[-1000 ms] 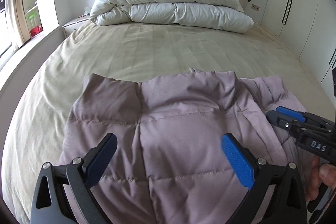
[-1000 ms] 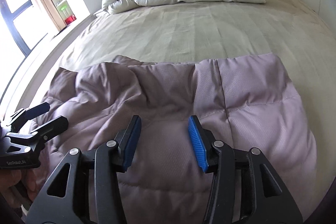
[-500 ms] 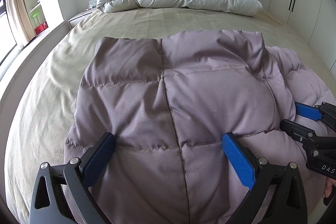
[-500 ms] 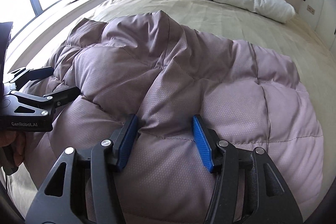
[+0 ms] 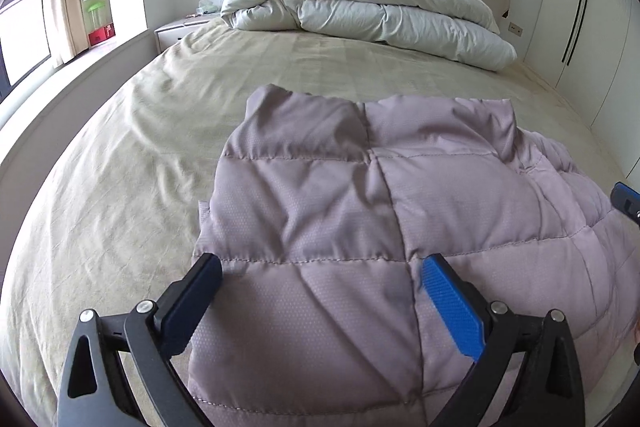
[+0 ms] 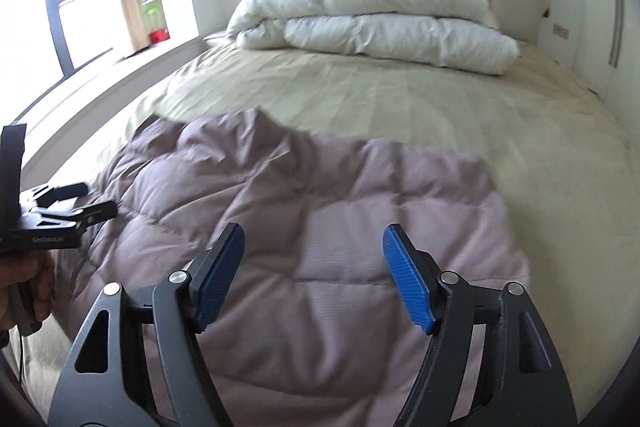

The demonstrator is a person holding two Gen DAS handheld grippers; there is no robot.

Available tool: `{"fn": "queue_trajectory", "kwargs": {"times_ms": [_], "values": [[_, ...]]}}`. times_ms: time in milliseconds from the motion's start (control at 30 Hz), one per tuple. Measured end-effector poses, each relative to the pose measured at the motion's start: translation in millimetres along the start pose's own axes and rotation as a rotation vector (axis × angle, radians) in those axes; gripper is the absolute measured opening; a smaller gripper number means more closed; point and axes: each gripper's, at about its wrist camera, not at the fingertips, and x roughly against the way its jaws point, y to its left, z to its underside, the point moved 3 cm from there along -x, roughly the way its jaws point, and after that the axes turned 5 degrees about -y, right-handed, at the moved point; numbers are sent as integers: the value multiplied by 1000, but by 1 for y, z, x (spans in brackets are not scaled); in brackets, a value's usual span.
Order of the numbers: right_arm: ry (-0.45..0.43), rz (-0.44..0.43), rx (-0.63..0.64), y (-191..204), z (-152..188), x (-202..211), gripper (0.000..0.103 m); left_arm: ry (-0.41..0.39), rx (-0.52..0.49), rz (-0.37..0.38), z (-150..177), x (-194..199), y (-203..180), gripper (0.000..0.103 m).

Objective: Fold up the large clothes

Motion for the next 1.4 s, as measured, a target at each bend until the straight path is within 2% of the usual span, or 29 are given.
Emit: {"fn": "queue_trajectory", "kwargs": {"times_ms": [67, 133, 167, 300, 467, 567, 667, 733, 800, 833, 867, 967, 1067, 1133, 1233, 1400], "values": [[54, 32, -65, -28, 5, -7, 71, 25, -14, -3, 3, -9, -1, 103], [139, 78, -70, -49, 23, -23, 71, 27, -24, -9, 4, -14, -3, 103], [153, 64, -67, -55, 33, -30, 71, 29, -26, -7, 4, -16, -4, 103], [101, 60, -54, -62, 51, -38, 72, 42, -22, 11, 5, -23, -3, 103], [108, 63, -47, -62, 55, -49, 73, 50, -7, 23, 4, -26, -1, 103], [120, 37, -65, -63, 51, -47, 73, 51, 37, 44, 3, -15, 4, 103], [132, -24, -122, -69, 39, -31, 78, 20, 129, 143, 1, 12, 23, 103], [95, -87, -189, -80, 29, -10, 80, -9, 211, 214, 0, 31, 44, 103], [36, -138, -255, -97, 21, 12, 91, -25, 283, 268, -1, 43, 66, 103], [11, -152, -288, -108, 18, 21, 101, -20, 324, 301, 0, 45, 77, 103], [-2, -165, -319, -119, 17, 28, 103, -6, 369, 334, 1, 44, 88, 103], [65, -174, -401, -152, 24, 29, 103, 55, 466, 377, 8, 34, 110, 103], [158, -201, -494, -178, 45, 16, 103, 106, 535, 467, 17, 19, 116, 103], [199, -214, -564, -191, 63, 10, 103, 157, 566, 483, 24, 5, 117, 103], [207, -255, -636, -201, 83, 2, 103, 223, 584, 504, 31, -15, 113, 103], [224, -353, -713, -206, 97, -15, 103, 262, 592, 556, 30, -31, 106, 103]]}}
